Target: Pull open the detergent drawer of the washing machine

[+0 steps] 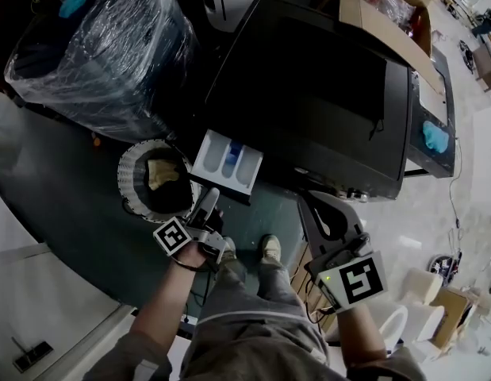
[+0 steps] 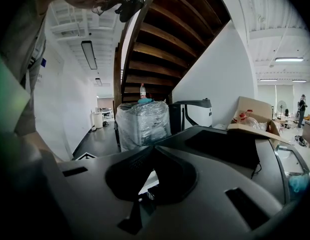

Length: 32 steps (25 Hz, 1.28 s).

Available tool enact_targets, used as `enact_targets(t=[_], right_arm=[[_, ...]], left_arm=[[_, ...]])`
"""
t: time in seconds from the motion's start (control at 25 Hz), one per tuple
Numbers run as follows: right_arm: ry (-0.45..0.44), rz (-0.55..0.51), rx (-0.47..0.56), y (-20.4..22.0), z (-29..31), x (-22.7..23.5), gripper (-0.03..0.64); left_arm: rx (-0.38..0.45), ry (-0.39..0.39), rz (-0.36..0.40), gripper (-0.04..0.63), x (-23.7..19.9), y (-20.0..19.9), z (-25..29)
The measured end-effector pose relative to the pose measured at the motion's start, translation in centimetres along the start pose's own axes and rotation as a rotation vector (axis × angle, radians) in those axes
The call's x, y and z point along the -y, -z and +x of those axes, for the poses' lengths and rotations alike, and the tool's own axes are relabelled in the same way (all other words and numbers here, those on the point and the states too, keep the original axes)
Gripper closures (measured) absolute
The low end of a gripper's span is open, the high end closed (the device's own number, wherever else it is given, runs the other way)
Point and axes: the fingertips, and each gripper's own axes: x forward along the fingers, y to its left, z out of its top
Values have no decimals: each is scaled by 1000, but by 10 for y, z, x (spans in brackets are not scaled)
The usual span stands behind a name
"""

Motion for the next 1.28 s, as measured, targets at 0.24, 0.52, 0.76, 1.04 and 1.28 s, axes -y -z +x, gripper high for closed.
enact_targets(t=[0.24,0.52,0.76,1.04,1.28], right_arm=[[-9,-7,-17,2,-5,-15,586],[-17,-19,-23,-1,-5,-26,586],[-23,-70,-21,-17,-18,-25,586],[-1,-95,29,-58,-35,-16,586],[0,-122,98,-99,-52,-14,586]], left_arm=[[-4,-6,2,196,-2,5,-25],[-13,-51,90,338,4,1,-40],[-108,-163,446,448,36,-15,-52],[-165,-218,877,520,117,-33,-46],[-94,-166,1025,555,202,-48,-40]])
